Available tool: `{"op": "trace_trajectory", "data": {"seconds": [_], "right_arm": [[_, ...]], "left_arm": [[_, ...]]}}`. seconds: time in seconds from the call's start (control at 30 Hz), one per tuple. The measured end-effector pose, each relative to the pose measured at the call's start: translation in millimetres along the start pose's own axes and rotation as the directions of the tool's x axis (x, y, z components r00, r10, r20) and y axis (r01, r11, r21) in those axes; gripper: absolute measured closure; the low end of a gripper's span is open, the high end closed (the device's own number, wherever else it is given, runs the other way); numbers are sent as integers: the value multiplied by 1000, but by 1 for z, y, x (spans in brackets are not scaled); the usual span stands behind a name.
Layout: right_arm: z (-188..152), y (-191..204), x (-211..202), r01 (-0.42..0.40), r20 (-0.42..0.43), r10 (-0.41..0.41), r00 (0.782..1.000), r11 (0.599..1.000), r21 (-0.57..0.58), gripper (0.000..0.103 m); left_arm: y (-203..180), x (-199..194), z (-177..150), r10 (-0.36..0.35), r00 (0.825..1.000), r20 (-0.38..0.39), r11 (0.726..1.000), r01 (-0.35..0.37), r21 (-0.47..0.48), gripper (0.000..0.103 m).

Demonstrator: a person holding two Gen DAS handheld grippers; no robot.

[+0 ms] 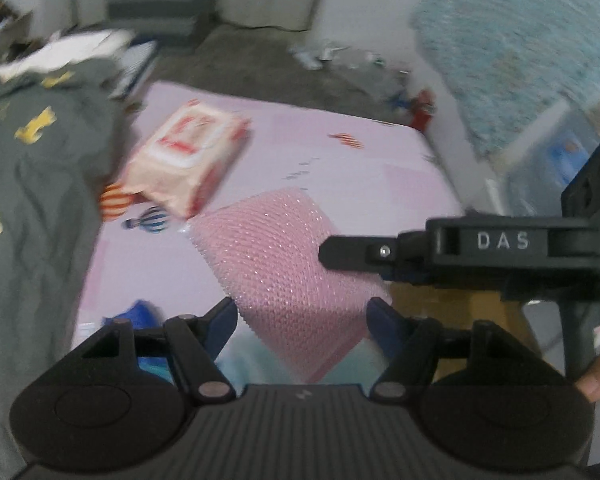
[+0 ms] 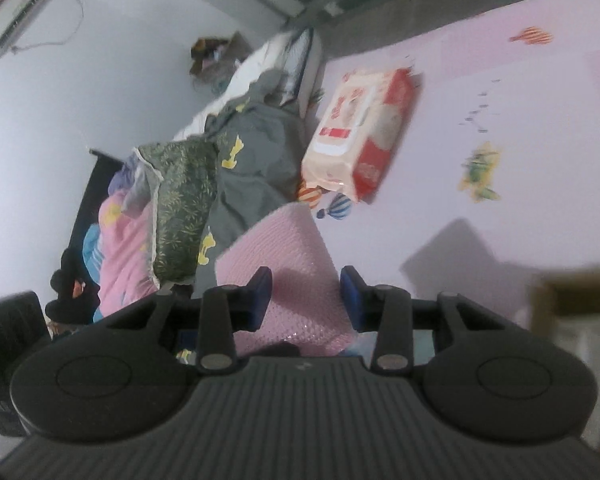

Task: Organize soft objects
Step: 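Carry the pink pouch with the right tool into the cardboard box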

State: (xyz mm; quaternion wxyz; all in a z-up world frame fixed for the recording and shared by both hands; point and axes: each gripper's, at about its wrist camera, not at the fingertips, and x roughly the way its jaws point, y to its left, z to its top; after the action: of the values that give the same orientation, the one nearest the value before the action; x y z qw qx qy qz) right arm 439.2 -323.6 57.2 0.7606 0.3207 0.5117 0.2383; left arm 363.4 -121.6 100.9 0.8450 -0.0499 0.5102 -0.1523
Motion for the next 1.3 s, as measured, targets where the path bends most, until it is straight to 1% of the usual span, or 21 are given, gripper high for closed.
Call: {"op": "trace_trajectory", "data": {"seconds": [0.13, 0.23, 0.3, 0.4, 0.5, 0.53, 0.6, 0.7, 0.77, 0.83, 0.9, 1.0, 1.1, 1.2, 1.3], "right_arm": [[-35, -28, -65, 4, 83, -9, 997, 998, 56, 66], [-64, -61, -115, 17, 142, -35, 989, 992, 125, 66], [-84, -83, -141, 33, 173, -63, 983, 985, 172, 66], [-109, -117, -176, 60, 213, -113, 970, 969, 240, 65], [-125, -147, -190, 78, 228, -152, 962, 950, 301, 64], [-129, -156, -193, 86, 230, -165, 959, 944, 319, 64], [-134, -174, -193, 90, 226, -177, 958, 933, 349, 64], [-137, -200, -183, 121, 203, -211, 956, 916, 383, 64], [-137, -215, -172, 151, 181, -241, 953, 902, 404, 64], [-140, -230, -163, 164, 159, -253, 954, 887, 432, 64], [-144, -237, -157, 162, 145, -248, 958, 883, 441, 64], [-150, -239, -151, 186, 135, -267, 954, 882, 434, 65], [-155, -238, -149, 201, 128, -279, 952, 882, 426, 64], [-155, -234, -144, 243, 115, -312, 943, 882, 404, 64], [-152, -233, -135, 280, 90, -341, 936, 872, 400, 65]], "left_arm": [[-57, 1, -18, -76, 997, -28, 992, 78, 95, 31], [-98, 13, -31, -134, 988, -79, 978, 145, 150, 31], [-126, 22, -41, -160, 981, -114, 966, 179, 186, 31], [-162, 42, -57, -167, 973, -162, 947, 204, 249, 31], [-192, 67, -68, -146, 968, -203, 934, 202, 294, 30], [-196, 76, -70, -134, 969, -209, 935, 194, 298, 30], [-202, 98, -70, -117, 966, -230, 933, 186, 309, 27], [-201, 126, -70, -88, 961, -264, 937, 169, 307, 27], [-198, 134, -75, -53, 960, -274, 948, 135, 289, 27], [-191, 137, -75, -49, 958, -281, 954, 128, 272, 27], [-186, 130, -74, -55, 961, -272, 954, 131, 270, 26], [-182, 114, -70, -57, 969, -239, 951, 126, 284, 25], [-172, 90, -66, -74, 977, -202, 948, 132, 289, 25], [-160, 70, -62, -92, 981, -170, 949, 138, 283, 24], [-139, 48, -62, -104, 986, -130, 954, 136, 269, 23]]}}
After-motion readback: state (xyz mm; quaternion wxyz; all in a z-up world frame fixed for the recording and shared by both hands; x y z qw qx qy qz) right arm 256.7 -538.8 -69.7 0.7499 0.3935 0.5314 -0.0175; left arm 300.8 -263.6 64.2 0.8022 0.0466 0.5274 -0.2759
